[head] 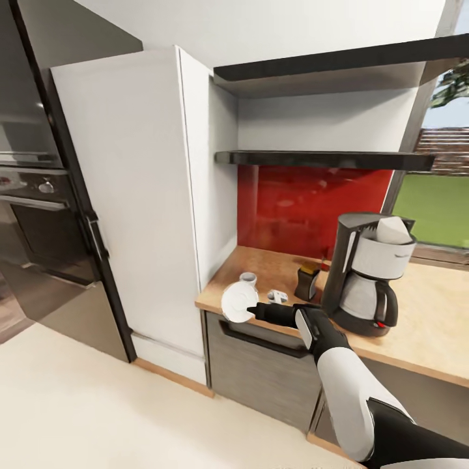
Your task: Set up a coffee station on the kitchen countertop: keep the coffee maker on the countertop, move the bottle of coffee from the kitchen shelf to the counter next to the coffee maker, place a paper coffee filter on top of the coffee maker, put the saucer next to the coffee maker with the coffee cup on the saucer, and place the electric kettle next to the coffee maker.
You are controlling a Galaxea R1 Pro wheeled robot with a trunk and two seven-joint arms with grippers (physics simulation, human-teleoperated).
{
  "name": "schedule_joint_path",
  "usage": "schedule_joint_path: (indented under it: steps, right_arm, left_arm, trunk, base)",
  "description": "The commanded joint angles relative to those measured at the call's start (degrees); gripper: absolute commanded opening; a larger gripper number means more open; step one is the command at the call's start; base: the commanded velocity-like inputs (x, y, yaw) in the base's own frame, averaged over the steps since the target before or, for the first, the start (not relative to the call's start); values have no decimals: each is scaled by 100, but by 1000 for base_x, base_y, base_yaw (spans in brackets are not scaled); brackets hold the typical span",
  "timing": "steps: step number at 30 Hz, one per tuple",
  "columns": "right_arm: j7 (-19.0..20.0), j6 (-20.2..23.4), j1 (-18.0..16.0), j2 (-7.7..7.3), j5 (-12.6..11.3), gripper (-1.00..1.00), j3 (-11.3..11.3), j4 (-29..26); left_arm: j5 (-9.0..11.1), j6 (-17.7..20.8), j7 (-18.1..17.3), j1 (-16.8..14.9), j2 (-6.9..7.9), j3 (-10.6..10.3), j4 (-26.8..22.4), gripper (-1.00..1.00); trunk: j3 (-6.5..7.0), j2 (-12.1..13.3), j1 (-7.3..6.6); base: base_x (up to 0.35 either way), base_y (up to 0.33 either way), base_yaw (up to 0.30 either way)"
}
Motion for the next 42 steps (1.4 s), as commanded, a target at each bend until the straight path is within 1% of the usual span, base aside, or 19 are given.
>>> schedule_joint_path:
  steps: [1, 18, 31, 34, 35, 37, 40, 42]
  right_arm:
    - [46, 31, -8, 10, 50, -100, -50, -7]
    - [46, 36, -8, 10, 50, -100, -55, -7]
    - [40, 32, -8, 10, 60, -100, -58, -1]
    - [29, 36, -8, 10, 68, -100, -98, -1]
    - [26, 37, -8, 10, 71, -100, -163, 0]
    - [17, 38, -8, 10, 74, -100, -397, 1]
    - [-47, 39, -8, 10, 76, -100, -896, 1]
    - [-207, 39, -8, 10, 76, -100, -1252, 0]
  left_arm:
    - [61, 32, 28, 0, 1, -2, -14, 100]
    - [61, 32, 28, 0, -7, -8, -14, 100]
    - [61, 32, 28, 0, -8, -6, -14, 100]
    - [61, 32, 28, 0, -8, -7, -14, 100]
    - [61, 32, 28, 0, -8, -8, -14, 100]
    - [61, 32, 28, 0, -8, -8, -14, 100]
    - [61, 32, 28, 0, -8, -2, -14, 100]
    - [61, 32, 28, 0, -8, -1, -14, 100]
  trunk:
    - [-14, -11, 3]
    - [-68, -11, 3]
    - [-115, -11, 3]
    - [-126, -11, 3]
    - [-130, -11, 3]
    - [-137, -11, 3]
    - [-151, -11, 3]
    - [-161, -11, 3]
  base:
    - [4, 2, -265]
    - [0, 7, -262]
    - [0, 270, -259]
    - [0, 222, -257]
    - [0, 101, -257]
    - [0, 53, -253]
    - [0, 18, -238]
    - [0, 6, -230]
